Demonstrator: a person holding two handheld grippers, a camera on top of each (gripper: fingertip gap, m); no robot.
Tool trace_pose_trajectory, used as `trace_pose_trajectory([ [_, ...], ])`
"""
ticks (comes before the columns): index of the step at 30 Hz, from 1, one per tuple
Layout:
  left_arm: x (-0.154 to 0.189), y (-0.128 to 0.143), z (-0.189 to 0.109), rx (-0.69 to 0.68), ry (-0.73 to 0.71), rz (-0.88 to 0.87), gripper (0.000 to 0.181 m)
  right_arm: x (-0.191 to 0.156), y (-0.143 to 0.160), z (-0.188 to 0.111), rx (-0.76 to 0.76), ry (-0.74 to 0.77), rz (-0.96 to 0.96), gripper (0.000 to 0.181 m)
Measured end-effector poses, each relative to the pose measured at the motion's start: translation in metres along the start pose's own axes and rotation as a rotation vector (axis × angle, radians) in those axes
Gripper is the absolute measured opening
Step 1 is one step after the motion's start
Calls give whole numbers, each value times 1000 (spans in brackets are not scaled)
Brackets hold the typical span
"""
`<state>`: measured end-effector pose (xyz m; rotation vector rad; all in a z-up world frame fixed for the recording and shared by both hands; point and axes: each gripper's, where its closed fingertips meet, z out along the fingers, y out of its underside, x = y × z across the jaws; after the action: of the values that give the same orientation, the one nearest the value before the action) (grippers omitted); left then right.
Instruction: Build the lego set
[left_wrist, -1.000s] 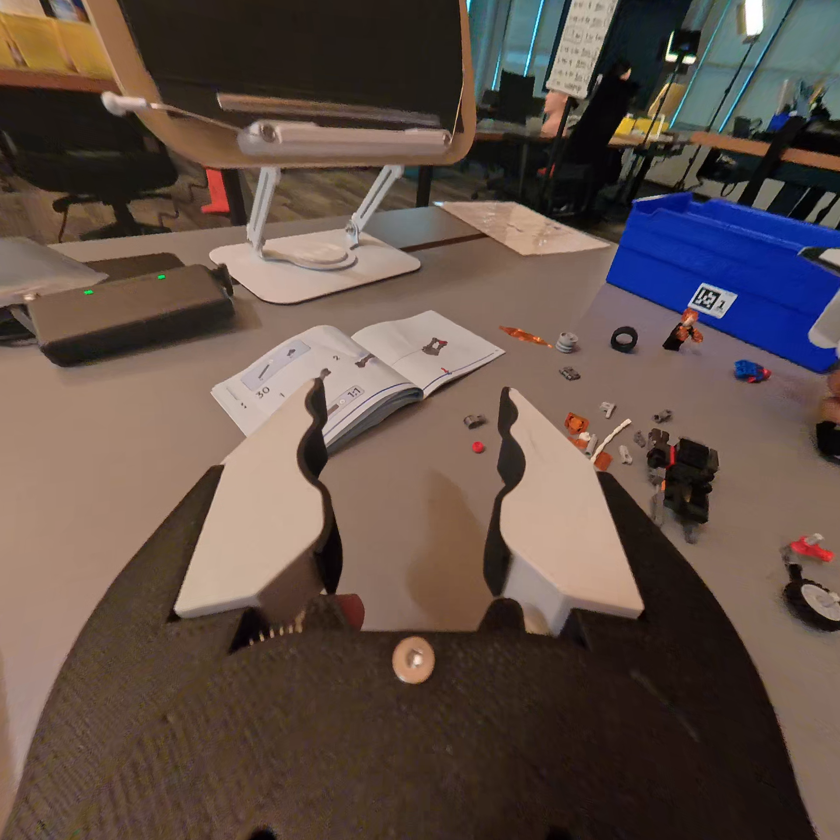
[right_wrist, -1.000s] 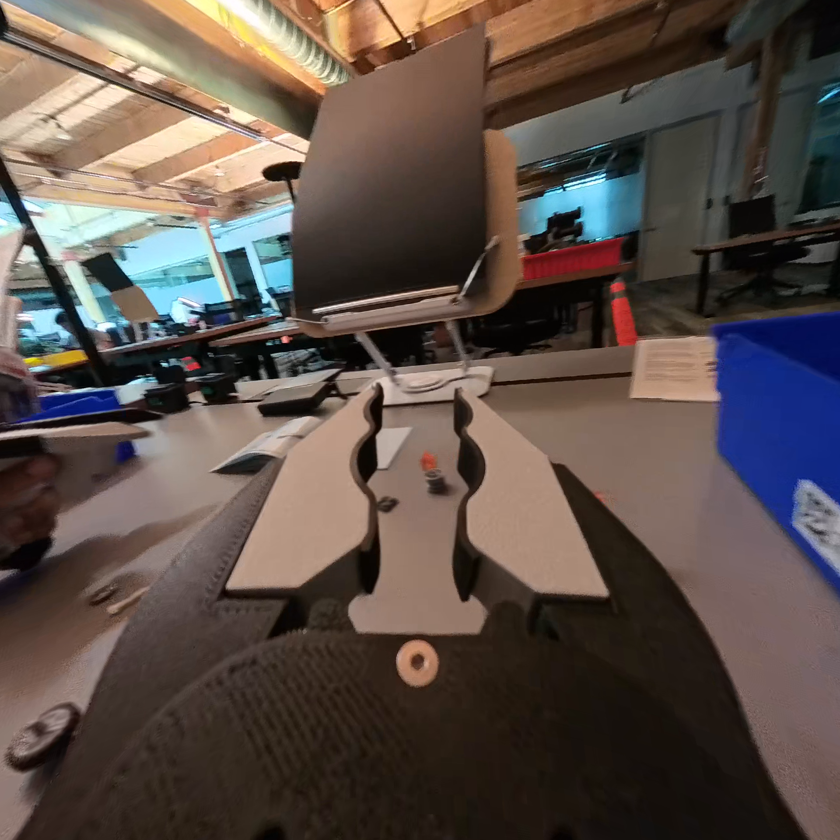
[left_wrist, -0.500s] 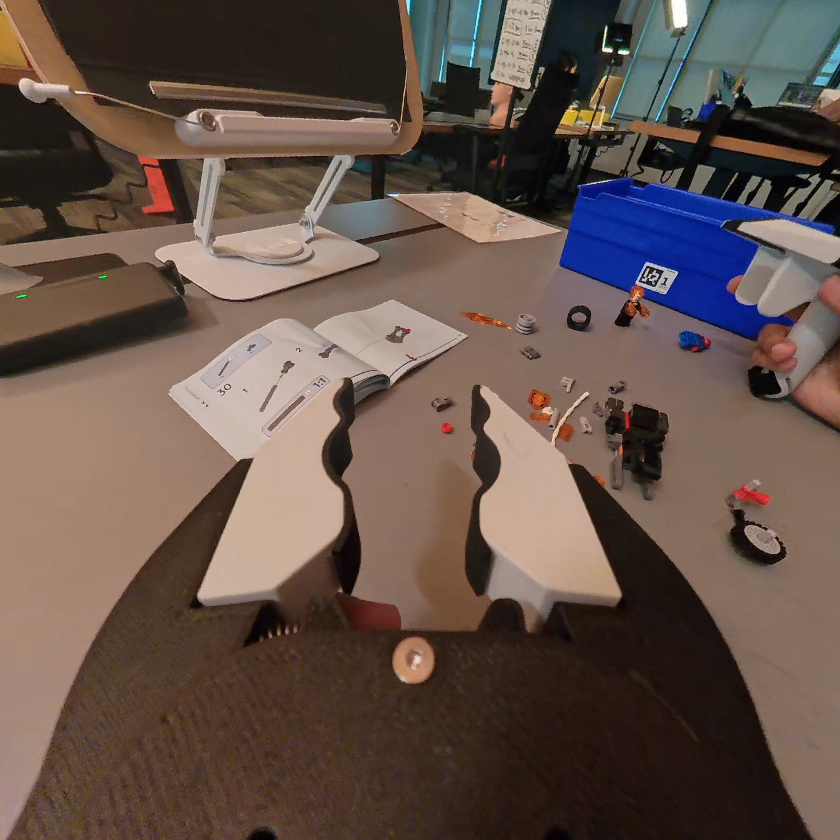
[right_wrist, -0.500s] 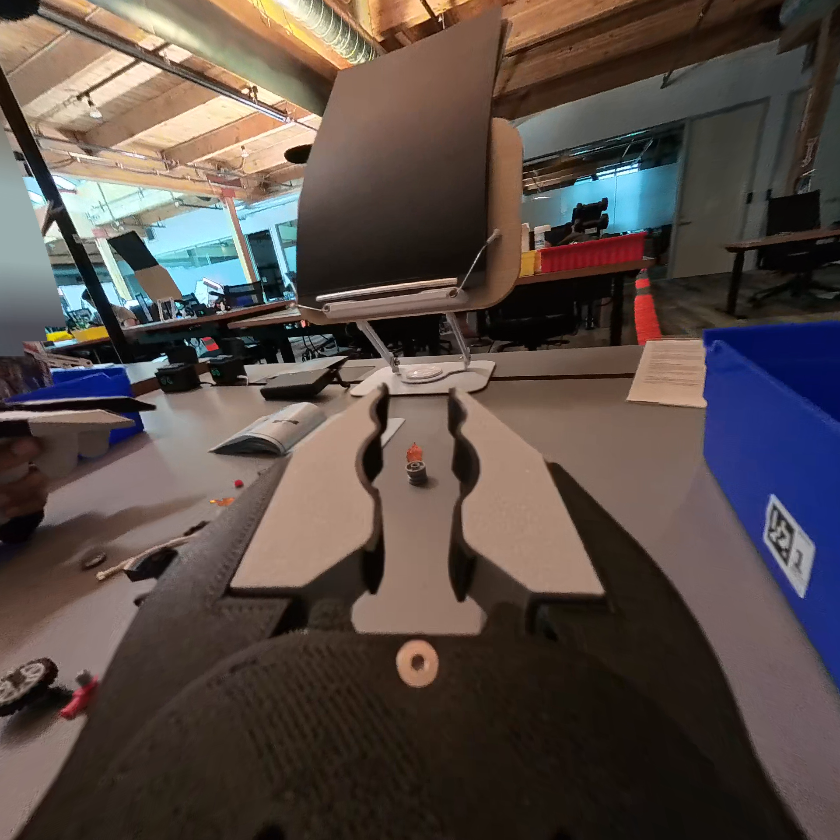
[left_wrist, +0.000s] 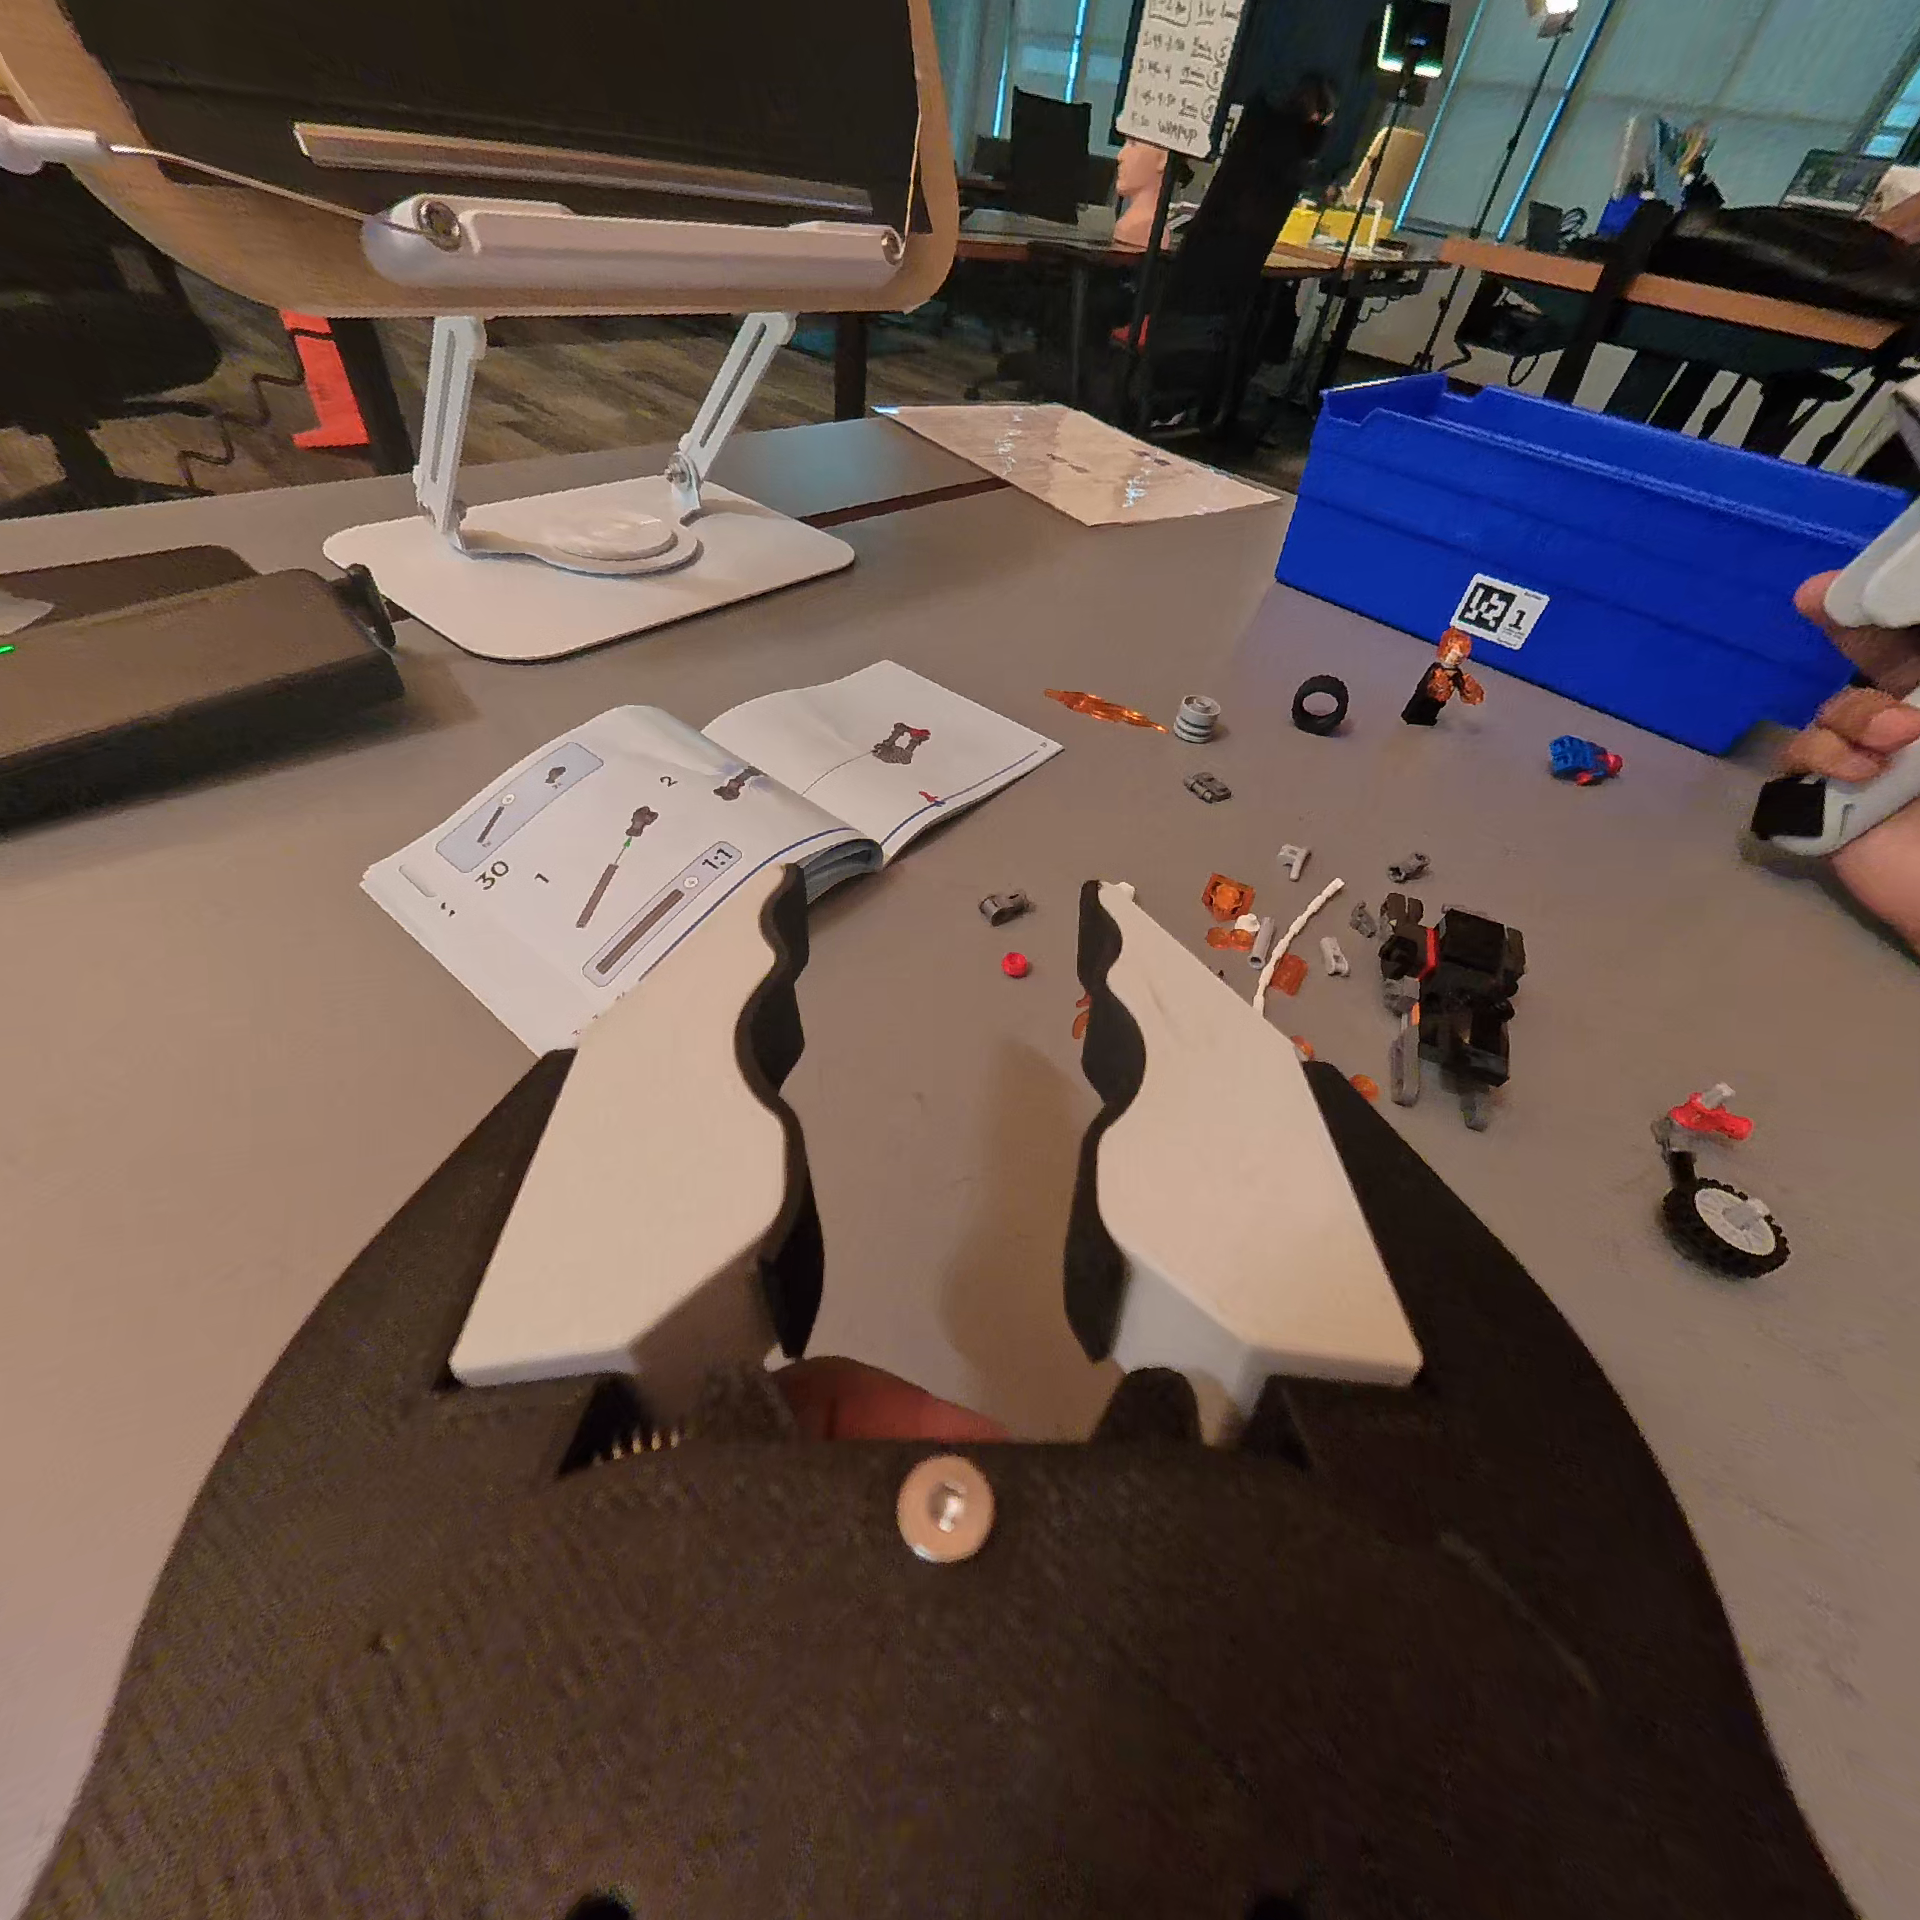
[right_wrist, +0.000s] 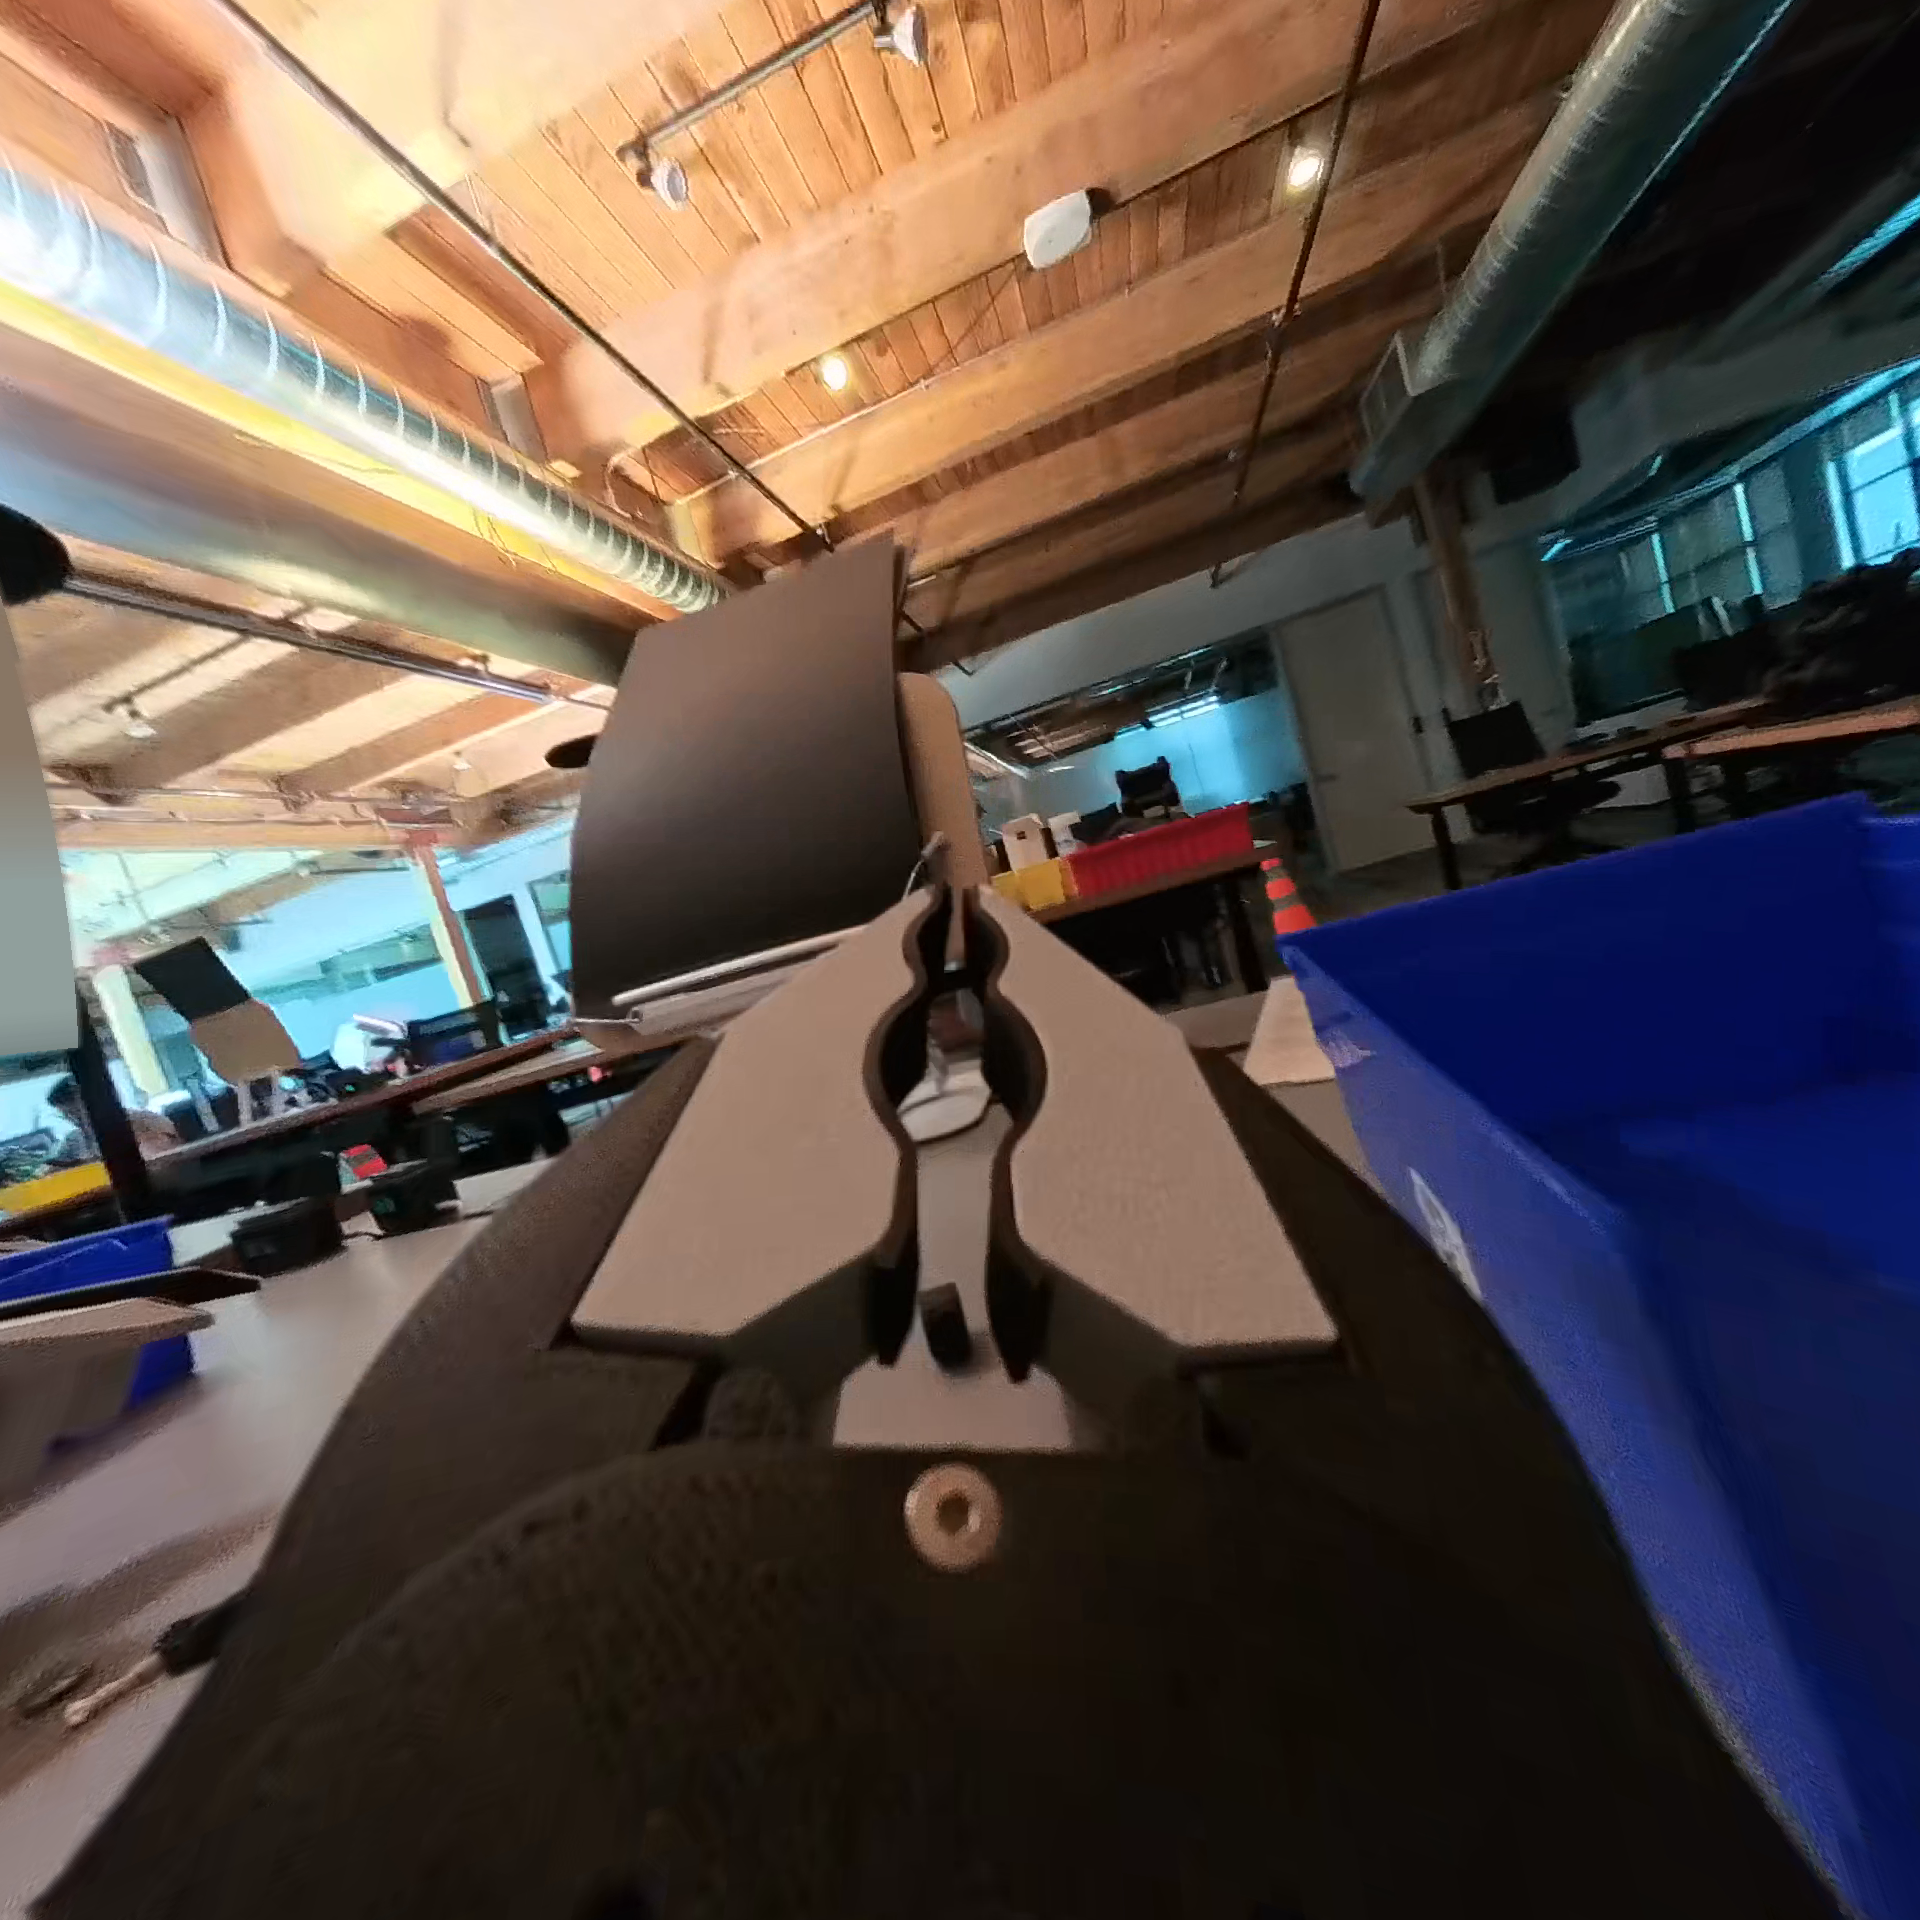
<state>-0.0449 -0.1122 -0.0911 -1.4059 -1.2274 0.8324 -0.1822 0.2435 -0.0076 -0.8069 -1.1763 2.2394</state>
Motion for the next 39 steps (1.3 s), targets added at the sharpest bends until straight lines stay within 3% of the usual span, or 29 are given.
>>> trace_pose_trajectory([
  [29,3,6,4,-41,36,-45,52,-20,32,12,-141,-102,39,0],
  [33,-4,7,4,-44,-7,-60,65,-22,35,13,-155,-111,39,0],
  [39,-7,6,3,-37,-12,-80,67,-24,38,14,-172,-121,44,0],
])
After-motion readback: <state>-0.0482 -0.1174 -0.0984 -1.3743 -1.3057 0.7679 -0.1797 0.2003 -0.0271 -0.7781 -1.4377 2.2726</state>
